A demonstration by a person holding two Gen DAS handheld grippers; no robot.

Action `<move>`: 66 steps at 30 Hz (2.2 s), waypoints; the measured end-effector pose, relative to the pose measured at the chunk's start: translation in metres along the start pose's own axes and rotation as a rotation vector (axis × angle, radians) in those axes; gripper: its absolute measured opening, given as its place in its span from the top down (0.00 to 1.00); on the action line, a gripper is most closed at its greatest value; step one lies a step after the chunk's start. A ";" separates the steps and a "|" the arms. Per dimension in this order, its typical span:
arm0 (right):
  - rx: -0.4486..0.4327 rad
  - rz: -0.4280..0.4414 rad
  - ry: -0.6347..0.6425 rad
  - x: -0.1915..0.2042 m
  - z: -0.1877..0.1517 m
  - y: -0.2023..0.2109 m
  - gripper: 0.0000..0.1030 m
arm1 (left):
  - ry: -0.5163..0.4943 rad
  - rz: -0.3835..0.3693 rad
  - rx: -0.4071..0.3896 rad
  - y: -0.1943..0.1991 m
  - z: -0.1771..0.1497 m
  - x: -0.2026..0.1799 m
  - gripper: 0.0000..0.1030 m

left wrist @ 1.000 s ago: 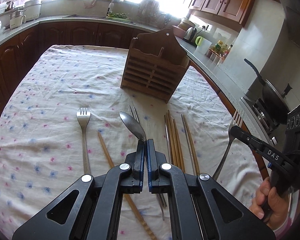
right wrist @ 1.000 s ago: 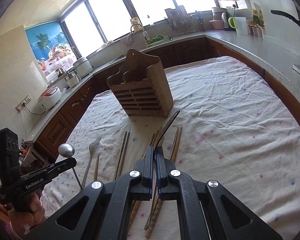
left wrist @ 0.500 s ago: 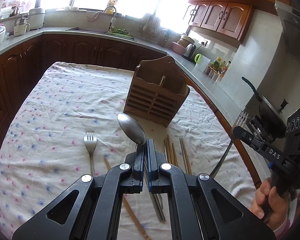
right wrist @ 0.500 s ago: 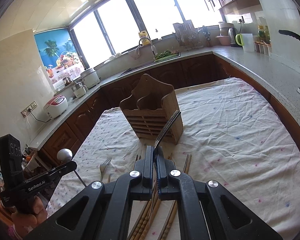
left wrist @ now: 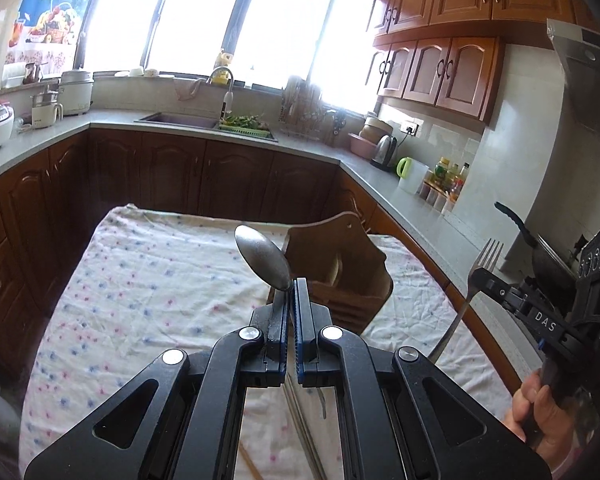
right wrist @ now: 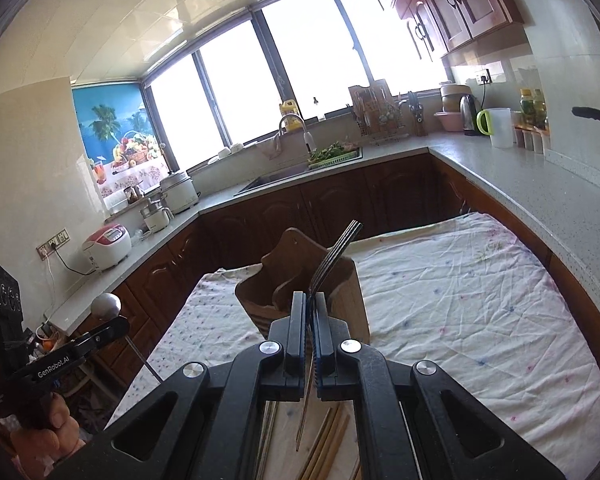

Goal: Organize utensils
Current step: 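Carry spoon and fork to the wooden holder while both tools open to drop them in, then move both open tools back over the chopsticks on the table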

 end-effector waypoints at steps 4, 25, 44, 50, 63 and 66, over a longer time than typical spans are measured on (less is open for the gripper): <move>-0.067 -0.005 0.005 0.002 0.032 -0.019 0.98 | -0.016 0.025 -0.058 -0.019 0.039 0.005 0.98; -0.038 -0.111 0.062 -0.026 0.014 -0.117 0.97 | -0.024 0.050 -0.014 -0.161 0.047 0.016 0.98; 0.038 -0.046 0.003 -0.033 -0.007 -0.122 0.92 | -0.046 -0.011 0.068 -0.181 0.014 -0.002 0.97; 0.024 -0.047 -0.014 -0.037 0.000 -0.118 0.87 | -0.044 -0.001 0.065 -0.177 0.016 0.002 0.79; -0.002 -0.026 -0.088 -0.046 0.004 -0.089 0.40 | -0.005 0.036 0.077 -0.145 0.002 0.021 0.42; -0.008 -0.007 -0.103 -0.044 -0.001 -0.073 0.20 | 0.030 0.035 0.081 -0.127 -0.006 0.026 0.38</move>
Point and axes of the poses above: each gripper's, at about its wrist camera, not at the fingertips, and y roughly against the way its jaws point, x to its left, z to its top, the point moved 9 cm from there along -y, roughly the way its jaws point, and after that the axes turned 6 degrees about -y, right-handed, at the moved point
